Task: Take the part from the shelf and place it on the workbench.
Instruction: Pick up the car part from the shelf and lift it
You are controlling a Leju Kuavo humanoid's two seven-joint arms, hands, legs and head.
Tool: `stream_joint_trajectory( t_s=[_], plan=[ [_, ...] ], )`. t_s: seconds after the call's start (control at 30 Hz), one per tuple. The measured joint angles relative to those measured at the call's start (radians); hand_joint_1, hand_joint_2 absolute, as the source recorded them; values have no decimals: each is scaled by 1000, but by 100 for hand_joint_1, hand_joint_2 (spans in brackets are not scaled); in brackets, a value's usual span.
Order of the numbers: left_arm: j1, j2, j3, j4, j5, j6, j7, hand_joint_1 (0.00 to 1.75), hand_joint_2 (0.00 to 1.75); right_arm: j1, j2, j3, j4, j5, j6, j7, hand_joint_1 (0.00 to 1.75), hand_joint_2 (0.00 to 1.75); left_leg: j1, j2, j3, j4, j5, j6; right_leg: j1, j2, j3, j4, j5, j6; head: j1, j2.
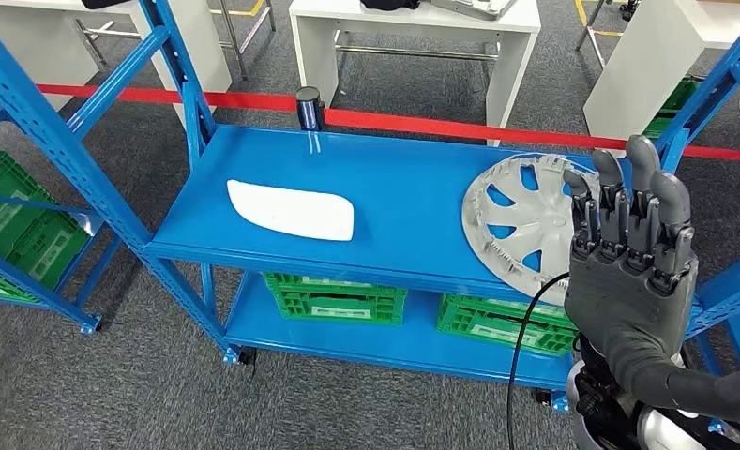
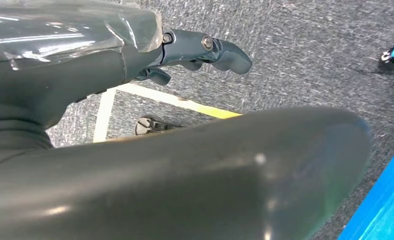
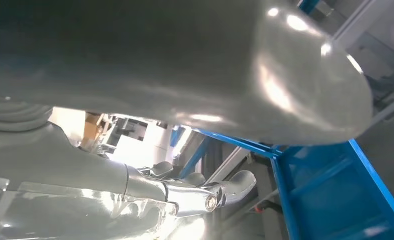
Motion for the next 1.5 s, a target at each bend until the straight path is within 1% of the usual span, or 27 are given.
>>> stream_joint_trajectory(
  t_s=[0.07, 0.17, 0.2, 0.3, 0.33, 0.37, 0.47, 0.53, 0.6, 0.67, 0.7, 0.77, 0.83, 0.87, 0.9, 0.93, 0.97, 1.03, 1.1, 1.17, 1.23, 1.3, 1.33, 1.37, 1.4, 1.47, 1.5],
  plan=[
    [1, 0, 0, 0, 0, 5, 0, 0, 0, 1, 2, 0, 4, -7, 0, 11, 0, 0, -3, 0, 3, 7, -9, -11, 3, -2, 4, -15, 8, -26, -2, 0],
    [1, 2, 0, 0, 0, 10, -2, 0, 0, -1, 6, 1, 10, -25, -5, 52, 0, 0, 1, 3, -13, 45, -30, -27, -3, 1, 16, -16, 14, -43, -3, 0],
    [0, 2, 0, 0, 0, 12, -2, 0, 0, -1, 7, 2, 13, -31, -8, 73, 0, 44, 4, 5, -36, 87, -51, -34, -5, 1, 20, -17, 12, -47, -3, 0],
    [4, -3, 0, 0, 0, 17, -3, 0, 0, 17, 5, 10, 30, -43, -27, 148, 0, 175, 14, 7, -148, 272, -126, -49, -3, 1, 23, -17, 4, -54, -5, 0],
    [6, -5, 0, 0, 0, 17, -3, 0, 0, 30, 2, 15, 38, -45, -33, 175, 0, 175, 16, 7, -171, 299, -129, -50, -2, 1, 24, -17, 2, -54, -5, 0],
    [8, -7, 0, 0, 0, 16, -4, 0, 0, 43, -2, 21, 46, -46, -37, 196, 0, 175, 17, 7, -175, 286, -110, -49, -1, 2, 27, -17, 0, -53, -5, 0],
    [12, -11, 0, 0, 0, 11, -6, 0, 0, 71, -13, 36, 65, -44, -47, 230, 0, 175, 13, 9, -98, 94, -2, -31, 4, 3, 36, -18, -4, -50, -4, 0],
    [13, -11, 0, 0, 0, 2, -8, 0, 0, 78, -25, 45, 78, -6, -65, 251, 0, 175, 5, 11, -66, 23, 13, -16, 5, 3, 39, -21, -6, -44, -4, 0],
    [15, -10, -2, 0, 0, -5, -10, 0, 0, 85, -47, 55, 95, 101, -94, 271, 0, 175, 0, 11, -64, 16, 9, -4, 6, 3, 42, -25, -8, -32, -6, 0],
    [18, -10, -9, 0, 0, -11, -10, 0, 0, 90, -77, 65, 112, 235, -124, 290, 0, 175, 5, 11, -48, -3, 32, 8, 8, 3, 36, -6, -20, -26, -4, 0],
    [18, -11, -14, 0, 0, -15, -10, 0, 0, 91, -93, 69, 122, 307, -140, 304, 0, 175, 8, 11, -40, -13, 43, 12, 9, 3, 20, 29, -38, -26, -3, 0],
    [18, -14, -22, 0, 0, -21, -10, 0, 0, 96, -121, 76, 148, 469, -177, 343, 0, 175, 9, 12, -34, -19, 48, 15, 7, 2, -43, 160, -96, -30, 0, 0],
    [19, -16, -30, 0, 0, -22, -8, 0, 0, 97, -145, 89, 175, 637, -206, 391, 0, 175, 7, 11, -35, -18, 47, 15, 4, 2, -99, 264, -129, -24, 0, 0],
    [19, -16, -35, 0, 0, -22, -8, 0, 0, 94, -155, 97, 189, 712, -215, 414, 0, 175, 6, 10, -35, -18, 46, 14, 2, 2, -101, 262, -122, -15, 0, 0],
    [19, -17, -41, 0, 0, -22, -7, 0, 0, 88, -164, 105, 202, 779, -220, 438, 0, 175, 6, 9, -34, -16, 43, 13, 0, 2, -80, 215, -98, -5, 0, 0],
    [18, -18, -46, 0, -1, -22, -7, 0, 0, 79, -172, 114, 214, 840, -223, 460, 0, 175, 6, 7, -32, -13, 40, 10, -3, 1, -44, 139, -67, 5, 0, 0],
    [18, -19, -50, 0, -1, -23, -7, 0, 0, 69, -178, 122, 226, 889, -225, 479, 0, 175, 4, 6, -32, -9, 35, 5, -3, 1, -7, 66, -39, 8, 0, 0],
    [16, -19, -60, 0, -4, -25, -8, 0, 0, 50, -186, 137, 245, 953, -227, 506, 0, 175, 0, 6, -33, 1, 26, -5, -2, 1, 36, -17, -9, -1, -1, 0],
    [15, -19, -70, 0, -7, -27, -9, 0, 0, 31, -188, 150, 263, 988, -228, 521, 0, 175, 0, 6, -35, 5, 21, -11, 0, 3, 39, -24, -6, -18, -2, 0],
    [13, -18, -77, 0, -9, -29, -10, 0, 0, 10, -188, 162, 283, 1020, -228, 534, 0, 175, 3, 7, -44, 20, 9, -20, -4, 3, 40, -25, -6, -28, -2, 0],
    [9, -16, -86, 0, -10, -33, -12, 0, 0, -11, -188, 173, 301, 1047, -227, 545, 0, 175, 9, 7, -85, 104, -37, -33, -9, 3, 43, -26, -7, -35, -5, 0],
    [6, -15, -95, 0, -11, -35, -13, 0, 0, -31, -187, 184, 324, 1069, -219, 559, 0, 175, 15, 8, -160, 249, -96, -43, -9, 3, 44, -26, -9, -38, -7, 0],
    [6, -15, -98, 0, -12, -37, -13, 0, 0, -39, -186, 188, 335, 1077, -210, 566, 0, 175, 18, 8, -191, 302, -107, -46, -8, 3, 44, -26, -10, -39, -7, 0],
    [6, -14, -102, 0, -12, -38, -13, 0, 0, -46, -185, 193, 346, 1082, -198, 573, 0, 175, 19, 8, -203, 314, -98, -47, -8, 3, 46, -26, -11, -40, -7, 0],
    [5, -14, -106, 0, -12, -39, -13, 0, 0, -52, -183, 196, 355, 1084, -186, 579, 0, 175, 20, 8, -194, 282, -69, -46, -8, 3, 48, -26, -12, -40, -7, 0],
    [3, -9, -114, 0, -12, -43, -13, 0, 0, -63, -181, 200, 370, 1083, -160, 588, 0, 175, 19, 8, -129, 135, 10, -39, -8, 5, 54, -26, -15, -38, -7, 0],
    [2, -6, -117, 0, -11, -44, -13, 0, 0, -68, -181, 201, 376, 1079, -146, 591, 0, 175, 17, 8, -99, 70, 35, -35, -6, 5, 55, -26, -17, -36, -7, 0]
  ],
)
